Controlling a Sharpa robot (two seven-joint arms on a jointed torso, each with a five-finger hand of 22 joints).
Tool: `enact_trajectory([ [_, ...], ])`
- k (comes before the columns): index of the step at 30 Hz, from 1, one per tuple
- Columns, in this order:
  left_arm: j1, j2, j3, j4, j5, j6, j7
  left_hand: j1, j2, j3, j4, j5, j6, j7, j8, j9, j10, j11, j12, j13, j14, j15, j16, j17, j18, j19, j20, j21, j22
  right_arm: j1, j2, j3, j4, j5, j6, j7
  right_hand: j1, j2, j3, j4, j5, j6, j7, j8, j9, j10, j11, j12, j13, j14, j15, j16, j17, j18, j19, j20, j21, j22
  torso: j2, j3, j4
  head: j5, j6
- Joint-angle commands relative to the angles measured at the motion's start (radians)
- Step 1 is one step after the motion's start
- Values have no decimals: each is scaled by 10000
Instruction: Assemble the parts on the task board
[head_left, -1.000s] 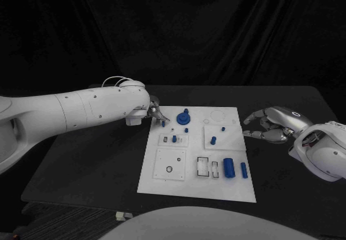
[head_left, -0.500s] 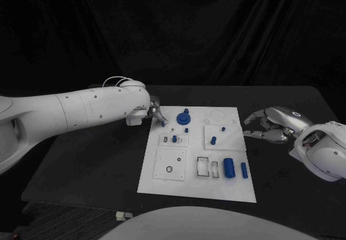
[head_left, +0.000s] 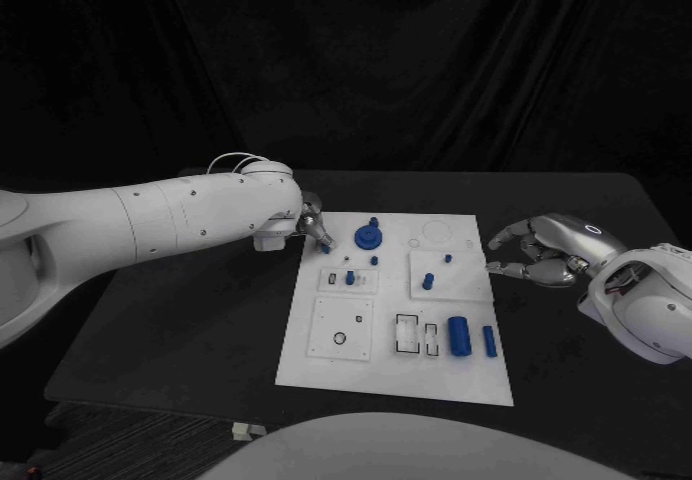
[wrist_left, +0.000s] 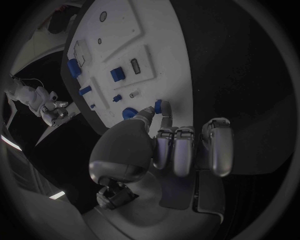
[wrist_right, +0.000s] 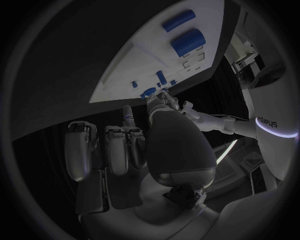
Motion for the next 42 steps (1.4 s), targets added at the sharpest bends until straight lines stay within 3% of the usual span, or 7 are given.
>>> enact_trajectory([
  [1, -22, 20, 8, 26, -15, 144, 170, 219, -40, 326, -186, 123, 92, -48, -133, -103, 1024, -16, 35, 2633, 1056, -10, 26, 2635, 5, -3, -34, -62, 1827, -26, 0, 5, -2, -15, 30, -123, -15, 95, -43, 5, 37, 97, 6, 54, -9, 1040, 48, 26, 2631, 1067, 27, 26, 2635, 113, 464, 27, -33, 2273, -2, 2, 1, 0, 1],
  [8, -25, 27, 8, 38, -15, 146, 211, 277, -182, 841, -426, 200, 185, -58, -270, -221, 1024, -33, 35, 2633, 1056, -26, 26, 2635, 3, 11, -52, -74, 1849, -28, 3, 5, -10, -15, 28, -132, -13, 101, -42, 4, 38, 98, 7, 53, -11, 1040, 49, 26, 2631, 1067, 28, 26, 2635, 114, 462, 27, -37, 2271, -1, -1, -3, -2, 1],
  [15, -27, 28, 8, 42, -15, 122, 259, 217, -413, 1609, -756, 634, 356, -85, -349, -271, 1024, -61, 35, 2633, 1056, -51, 26, 2635, 0, 38, -80, -88, 1881, -29, 1, 5, -29, -15, 30, -148, -7, 113, -39, 0, 40, 101, 9, 51, -15, 1040, 51, 26, 2631, 1067, 29, 26, 2635, 122, 445, 27, -70, 2260, -4, 0, 0, 6, 1],
  [16, -28, 22, 8, 46, -15, 112, 264, 146, -483, 1861, -838, 833, 409, -91, -357, -266, 1024, -64, 35, 2633, 1056, -59, 26, 2635, 0, 50, -96, -88, 1893, -29, 1, 5, -32, -15, 31, -150, -7, 113, -39, 0, 40, 101, 9, 51, -15, 1040, 51, 26, 2631, 1067, 29, 26, 2635, 122, 445, 27, -70, 2260, -2, -1, -1, 8, 1],
  [23, -28, -154, 9, 267, 287, -142, 102, -10, -576, 2169, -903, 904, 498, -107, -353, -247, 1024, -87, 35, 2633, 1056, -79, 26, 2635, -9, 81, -101, -74, 1917, -30, -14, 5, -48, -15, 27, -161, 0, 118, -38, -4, 39, 103, 11, 50, -18, 1040, 52, 26, 2631, 1067, 30, 26, 2635, 130, 429, 28, -99, 2250, 1, -3, -5, 5, 1],
  [31, -23, -547, 9, 891, 1833, -477, -518, -90, -648, 2489, -1002, 1013, 513, -109, -377, -231, 1024, -96, 35, 2633, 1056, -93, 26, 2635, -1, 68, -115, -111, 1914, -42, -46, 5, -58, -15, 23, -180, 14, 124, -35, -13, 38, 106, 13, 48, -22, 1040, 53, 26, 2631, 1067, 32, 26, 2635, 127, 434, 29, -89, 2254, -4, 1, -2, 18, 1],
  [42, -20, -1055, 9, 1997, 1591, -873, -726, -165, -660, 2604, -1005, 1067, 552, -107, -371, -218, 1024, -95, 35, 2633, 1056, -93, 26, 2635, 0, 68, -118, -122, 1916, -123, -114, 5, -56, -15, 9, -186, 14, 124, -35, -13, 38, 106, 13, 48, -22, 1040, 53, 26, 2631, 1067, 32, 26, 2635, 127, 434, 29, -89, 2254, 2, -2, -2, 25, 1],
])
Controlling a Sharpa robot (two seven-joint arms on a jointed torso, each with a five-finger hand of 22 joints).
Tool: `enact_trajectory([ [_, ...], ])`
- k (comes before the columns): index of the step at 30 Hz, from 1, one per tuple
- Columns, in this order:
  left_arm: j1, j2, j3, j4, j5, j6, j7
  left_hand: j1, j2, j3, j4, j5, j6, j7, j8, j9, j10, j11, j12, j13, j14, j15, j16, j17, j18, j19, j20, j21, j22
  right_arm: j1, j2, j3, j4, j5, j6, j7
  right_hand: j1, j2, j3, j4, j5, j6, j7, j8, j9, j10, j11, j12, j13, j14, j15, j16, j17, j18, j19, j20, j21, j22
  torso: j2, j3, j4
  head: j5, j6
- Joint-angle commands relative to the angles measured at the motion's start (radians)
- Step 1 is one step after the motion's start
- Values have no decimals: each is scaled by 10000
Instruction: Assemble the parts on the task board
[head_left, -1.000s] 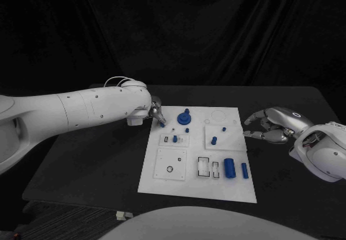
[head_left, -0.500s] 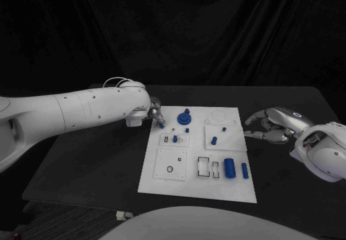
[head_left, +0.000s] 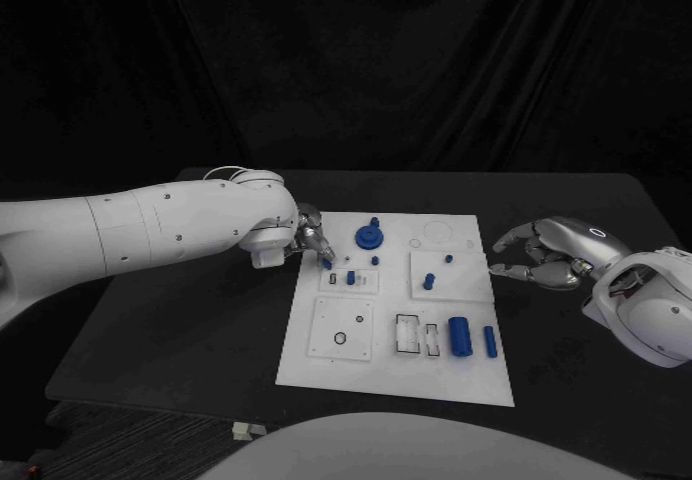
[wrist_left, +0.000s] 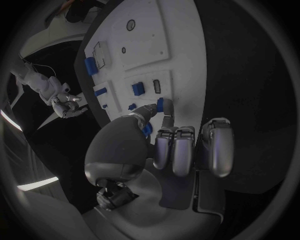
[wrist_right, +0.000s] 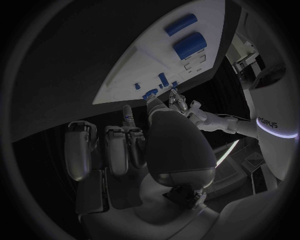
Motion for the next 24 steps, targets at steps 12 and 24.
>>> enact_trajectory([
  [12, -18, -330, 4, 751, -222, -470, -173, -76, -29, 128, -13, 63, 107, -65, -16, 24, 1050, -75, 35, 2633, 1056, -97, 26, 2635, 0, -2, -48, -47, 1920, -114, -47, 5, 3, -8, -9, -144, 17, 118, -37, -19, 36, 75, -21, 45, -20, 1041, 55, 26, 2634, 1067, 34, 27, 2634, 127, 432, 29, -27, 2256, 4, -4, 7, 50, 1],
  [24, -86, -449, 1, 1043, -503, -565, -187, -112, -37, 214, -25, 92, 145, -73, -13, 26, 1050, -82, 35, 2633, 1056, -102, 26, 2635, 9, -20, -52, -78, 1910, -136, -36, 5, 41, 152, 6, -125, 27, 116, -40, -24, 35, 79, -20, 42, -26, 1041, 56, 26, 2634, 1067, 35, 27, 2634, 128, 430, 30, -31, 2255, 9, -2, -2, 111, 1],
])
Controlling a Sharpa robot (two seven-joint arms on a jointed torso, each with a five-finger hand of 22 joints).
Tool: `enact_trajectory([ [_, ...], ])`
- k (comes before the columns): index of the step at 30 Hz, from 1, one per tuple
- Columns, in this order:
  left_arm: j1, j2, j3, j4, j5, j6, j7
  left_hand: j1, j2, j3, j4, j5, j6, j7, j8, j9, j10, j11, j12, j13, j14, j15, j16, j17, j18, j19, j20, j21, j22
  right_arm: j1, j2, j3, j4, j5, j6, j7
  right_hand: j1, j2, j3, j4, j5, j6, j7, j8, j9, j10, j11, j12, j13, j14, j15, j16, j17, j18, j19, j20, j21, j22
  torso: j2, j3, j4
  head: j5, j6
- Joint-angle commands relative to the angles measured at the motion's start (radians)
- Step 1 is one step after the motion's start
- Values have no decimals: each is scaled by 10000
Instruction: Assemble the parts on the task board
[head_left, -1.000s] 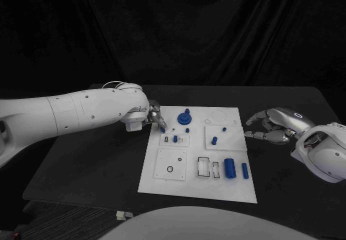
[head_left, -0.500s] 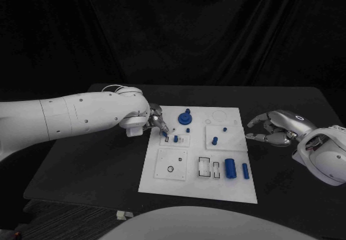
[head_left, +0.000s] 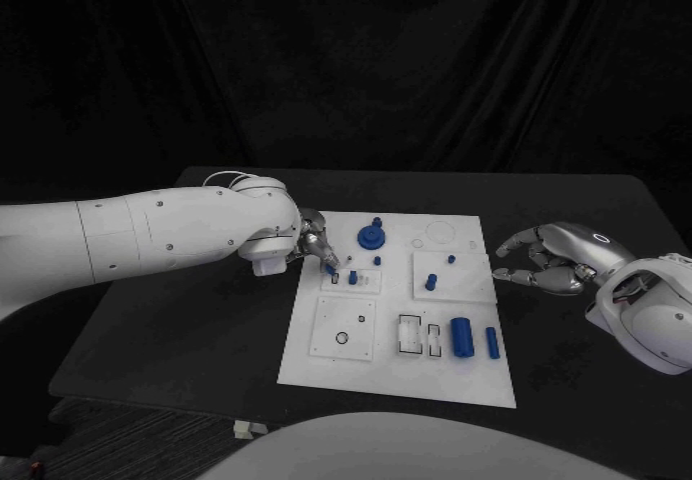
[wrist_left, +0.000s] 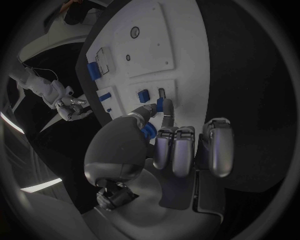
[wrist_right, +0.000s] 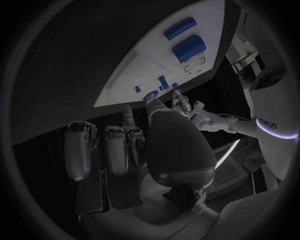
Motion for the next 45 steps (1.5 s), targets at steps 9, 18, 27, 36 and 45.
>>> enact_trajectory([
  [9, -213, 11, 2, 45, -434, -266, 73, -140, 25, 180, 14, 34, 22, -29, -83, -43, 1050, -73, 35, 2633, 1018, -65, 27, 2635, 16, -34, -56, -109, 1897, -37, -27, 5, 81, 228, 13, -118, -10, 76, -40, -26, 37, 80, -19, 42, -16, 1040, 56, 26, 2628, 1067, 35, 26, 2635, 131, 425, 31, -40, 2245, -1, 0, -5, 22, 1],
  [18, -293, 77, 2, 33, -462, -228, 79, -183, 27, 222, 28, 23, 30, -26, -103, -64, 1050, -71, 35, 2633, 1018, -64, 27, 2635, 15, -31, -56, -110, 1900, -39, -47, 5, 103, 241, 17, -124, 3, 75, -41, -32, 39, 83, -17, 40, -21, 1040, 58, 26, 2628, 1067, 36, 26, 2635, 128, 432, 31, -28, 2249, 1, 1, -3, 68, 1],
  [27, -318, 93, 2, 165, -465, -239, 94, -205, 42, 262, 34, 19, 42, -26, -114, -79, 1050, -71, 35, 2633, 1018, -63, 27, 2635, 19, -39, -56, -124, 1896, -40, -58, 5, 103, 243, 28, -132, 3, 75, -41, -32, 39, 83, -17, 40, -21, 1040, 58, 26, 2628, 1067, 36, 26, 2635, 128, 432, 31, -28, 2249, 3, -2, 2, 29, 1],
  [36, -323, 30, 2, 220, -466, -92, 33, -209, 42, 278, 31, 19, 50, -28, -117, -84, 1050, -72, 35, 2633, 1018, -63, 27, 2635, 22, -48, -56, -137, 1891, -45, -47, 5, 85, 244, 55, -150, 3, 75, -41, -32, 39, 83, -17, 40, -21, 1040, 58, 26, 2628, 1067, 36, 26, 2635, 128, 432, 31, -28, 2249, -2, 0, -5, 47, 1],
  [45, -323, 4, 2, 271, -466, 130, -46, -209, 38, 308, 17, 20, 55, -31, -125, -93, 1050, -73, 35, 2633, 1018, -63, 27, 2635, 41, -97, -56, -201, 1864, -58, -36, 5, 69, 244, 71, -155, 15, 77, -48, -35, 40, 89, -12, 34, -31, 1040, 62, 26, 2628, 1067, 38, 26, 2635, 128, 432, 33, -29, 2249, -1, -1, -3, 58, 1],
])
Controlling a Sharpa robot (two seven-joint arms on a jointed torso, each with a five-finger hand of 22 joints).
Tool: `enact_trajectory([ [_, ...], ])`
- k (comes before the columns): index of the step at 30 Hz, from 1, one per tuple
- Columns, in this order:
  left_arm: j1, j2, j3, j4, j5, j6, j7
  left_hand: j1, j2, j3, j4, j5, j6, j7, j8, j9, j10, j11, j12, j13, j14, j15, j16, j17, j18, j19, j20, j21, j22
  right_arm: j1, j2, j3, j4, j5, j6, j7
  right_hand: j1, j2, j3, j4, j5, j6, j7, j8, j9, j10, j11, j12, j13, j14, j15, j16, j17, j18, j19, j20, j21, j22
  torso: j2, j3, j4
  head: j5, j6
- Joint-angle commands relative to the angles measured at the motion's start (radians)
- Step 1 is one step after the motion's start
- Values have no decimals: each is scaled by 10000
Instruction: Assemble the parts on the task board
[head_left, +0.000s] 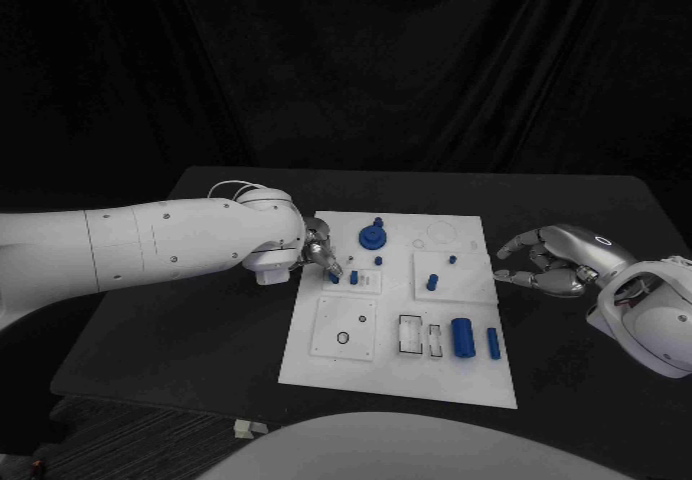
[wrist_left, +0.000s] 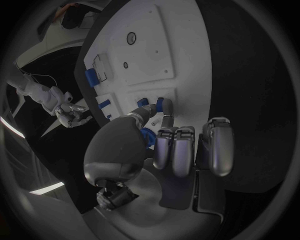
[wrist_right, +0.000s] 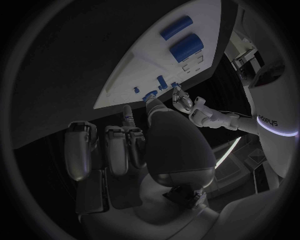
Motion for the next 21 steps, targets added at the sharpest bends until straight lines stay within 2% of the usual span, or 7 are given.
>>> enact_trajectory([
  [1, -22, 6, -1, 15, -13, 265, -22, 12, 96, 89, -3, 19, -9, -61, -54, -11, 1050, -72, 35, 2633, 1019, -63, 26, 2635, 46, -72, -20, -74, 1861, -30, -3, 5, 3, -5, 49, -148, 16, 78, -48, -35, 44, 89, -12, 34, -9, 1040, 62, 26, 2634, 1067, 38, 27, 2634, 128, 432, 33, -29, 2255, 3, -1, -1, 13, 1],
  [19, -22, 1, -1, -71, -13, 325, 36, -35, 64, 190, -37, -24, -14, -45, -97, -47, 1050, -62, 35, 2633, 1019, -59, 26, 2635, 58, -106, -18, -129, 1844, -40, -6, 6, -9, -5, 54, -154, 16, 78, -48, -35, 44, 89, -12, 34, -9, 1040, 62, 26, 2634, 1067, 38, 27, 2634, 128, 432, 33, -29, 2255, 3, 3, -6, 7, 1],
  [20, -22, 6, -1, -76, -13, 325, 47, -126, 51, 226, -18, -255, -1, -39, -122, -71, 1050, -54, 35, 2633, 1019, -51, 26, 2635, 57, -106, -11, -138, 1848, -40, -4, 6, -10, -5, 53, -154, 16, 78, -48, -35, 44, 89, -12, 34, -9, 1040, 62, 26, 2634, 1067, 38, 27, 2634, 128, 432, 33, -29, 2255, 4, 3, -7, 7, 1],
  [21, -22, 13, -1, -84, -13, 328, 61, -285, 66, 176, 71, -1030, 37, -41, -147, -99, 1050, -49, 35, 2633, 1019, -41, 26, 2635, 58, -109, -3, -157, 1851, -41, -3, 6, -11, -5, 53, -153, 16, 78, -48, -35, 44, 89, -12, 34, -9, 1040, 62, 26, 2634, 1067, 38, 27, 2634, 128, 432, 33, -29, 2255, 4, 2, -6, 12, 1],
])
